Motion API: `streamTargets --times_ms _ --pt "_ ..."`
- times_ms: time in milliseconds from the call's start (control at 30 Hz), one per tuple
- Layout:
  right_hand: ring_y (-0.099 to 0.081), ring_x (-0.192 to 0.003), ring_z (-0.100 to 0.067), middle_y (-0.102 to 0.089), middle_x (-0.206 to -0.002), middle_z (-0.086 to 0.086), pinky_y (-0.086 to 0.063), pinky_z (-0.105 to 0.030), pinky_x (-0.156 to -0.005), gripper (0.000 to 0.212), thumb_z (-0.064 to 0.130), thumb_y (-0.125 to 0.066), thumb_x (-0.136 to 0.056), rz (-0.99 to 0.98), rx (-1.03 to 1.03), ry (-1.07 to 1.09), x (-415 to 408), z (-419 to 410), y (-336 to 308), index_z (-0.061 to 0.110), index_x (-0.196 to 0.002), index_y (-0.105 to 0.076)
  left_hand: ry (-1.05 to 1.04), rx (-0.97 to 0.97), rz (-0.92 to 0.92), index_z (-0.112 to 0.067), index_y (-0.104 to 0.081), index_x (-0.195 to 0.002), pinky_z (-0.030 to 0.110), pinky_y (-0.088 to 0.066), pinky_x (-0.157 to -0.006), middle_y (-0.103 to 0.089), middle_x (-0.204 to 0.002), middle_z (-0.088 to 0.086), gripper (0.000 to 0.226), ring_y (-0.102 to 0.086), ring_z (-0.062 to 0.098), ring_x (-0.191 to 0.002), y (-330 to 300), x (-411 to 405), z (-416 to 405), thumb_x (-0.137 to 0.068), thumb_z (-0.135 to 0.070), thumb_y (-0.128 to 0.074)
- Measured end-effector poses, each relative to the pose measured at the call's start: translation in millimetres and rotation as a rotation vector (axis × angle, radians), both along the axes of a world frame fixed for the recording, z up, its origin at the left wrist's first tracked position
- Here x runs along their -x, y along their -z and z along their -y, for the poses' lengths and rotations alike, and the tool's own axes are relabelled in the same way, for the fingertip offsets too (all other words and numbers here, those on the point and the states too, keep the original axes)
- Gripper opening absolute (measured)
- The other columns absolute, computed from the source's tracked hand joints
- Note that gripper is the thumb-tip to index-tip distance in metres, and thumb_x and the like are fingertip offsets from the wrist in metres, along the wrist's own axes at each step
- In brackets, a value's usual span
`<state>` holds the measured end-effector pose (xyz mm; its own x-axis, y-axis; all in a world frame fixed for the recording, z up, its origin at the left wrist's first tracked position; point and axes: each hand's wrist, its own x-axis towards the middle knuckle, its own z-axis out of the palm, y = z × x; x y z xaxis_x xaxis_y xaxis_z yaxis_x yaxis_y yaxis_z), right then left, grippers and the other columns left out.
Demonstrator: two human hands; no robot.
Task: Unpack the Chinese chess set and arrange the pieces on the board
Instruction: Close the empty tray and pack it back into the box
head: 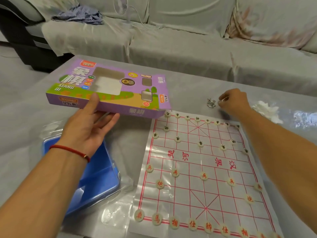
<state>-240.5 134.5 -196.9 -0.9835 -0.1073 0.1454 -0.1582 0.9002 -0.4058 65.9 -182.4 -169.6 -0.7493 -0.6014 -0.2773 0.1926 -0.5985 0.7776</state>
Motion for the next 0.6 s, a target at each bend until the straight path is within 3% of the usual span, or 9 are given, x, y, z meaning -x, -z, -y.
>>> streamTargets --times_ms 67,167,233,333,433,600 --pt "-0.061 -0.103 -0.025 -0.067 -0.114 -0.012 -0.047 -0.031 -0.093 0.025 0.009 -0.070 -0.089 -0.037 0.055 -0.006 1 9 1 0.011 -0.114 -0.072 -0.001 0.005 -0.002 -0.024 -0.060 -0.115 0.039 -0.062 -0.076 -0.076 -0.105 0.006 0.026 -0.074 0.022 -0.094 0 0 0 -0.092 -0.032 -0.065" --pt "-0.054 -0.120 -0.031 -0.060 -0.132 -0.013 -0.041 -0.037 -0.104 0.032 0.010 -0.054 -0.098 0.062 -0.004 -0.090 0 24 6 0.013 -0.129 -0.064 -0.002 0.010 -0.002 -0.024 -0.059 -0.116 0.040 -0.061 -0.078 -0.076 -0.105 0.006 0.025 -0.074 0.023 -0.094 -1 1 1 -0.092 -0.032 -0.065" --pt "-0.054 -0.118 -0.035 -0.061 -0.131 -0.015 -0.042 -0.041 -0.104 0.032 0.018 -0.048 -0.101 0.089 -0.096 -0.161 -3 30 8 0.010 -0.128 -0.064 -0.005 0.010 -0.002 -0.025 -0.059 -0.114 0.041 -0.061 -0.080 -0.076 -0.105 0.006 0.024 -0.074 0.023 -0.095 -1 2 1 -0.092 -0.032 -0.065" --pt "-0.058 -0.108 -0.033 -0.063 -0.123 -0.014 -0.047 -0.040 -0.096 0.035 0.033 -0.058 -0.098 0.061 -0.169 -0.189 -6 33 10 0.011 -0.125 -0.064 -0.006 0.005 0.000 -0.024 -0.059 -0.115 0.040 -0.061 -0.078 -0.076 -0.105 0.006 0.025 -0.074 0.023 -0.095 -1 2 1 -0.092 -0.031 -0.066" --pt "-0.058 -0.107 -0.032 -0.060 -0.124 -0.014 -0.046 -0.037 -0.093 0.032 0.028 -0.063 -0.096 0.070 -0.153 -0.170 -3 33 11 0.012 -0.123 -0.062 -0.003 -0.001 0.000 -0.024 -0.059 -0.113 0.040 -0.061 -0.076 -0.076 -0.104 0.006 0.023 -0.074 0.023 -0.095 -3 0 1 -0.092 -0.031 -0.066" --pt "-0.053 -0.114 -0.036 -0.049 -0.133 -0.019 -0.043 -0.038 -0.094 0.033 0.012 -0.051 -0.100 0.203 -0.281 -0.112 -3 41 7 0.009 -0.132 -0.050 -0.021 0.001 -0.007 -0.023 -0.058 -0.118 0.041 -0.061 -0.079 -0.075 -0.107 0.007 0.028 -0.073 0.024 -0.096 -6 -6 3 -0.092 -0.031 -0.066"
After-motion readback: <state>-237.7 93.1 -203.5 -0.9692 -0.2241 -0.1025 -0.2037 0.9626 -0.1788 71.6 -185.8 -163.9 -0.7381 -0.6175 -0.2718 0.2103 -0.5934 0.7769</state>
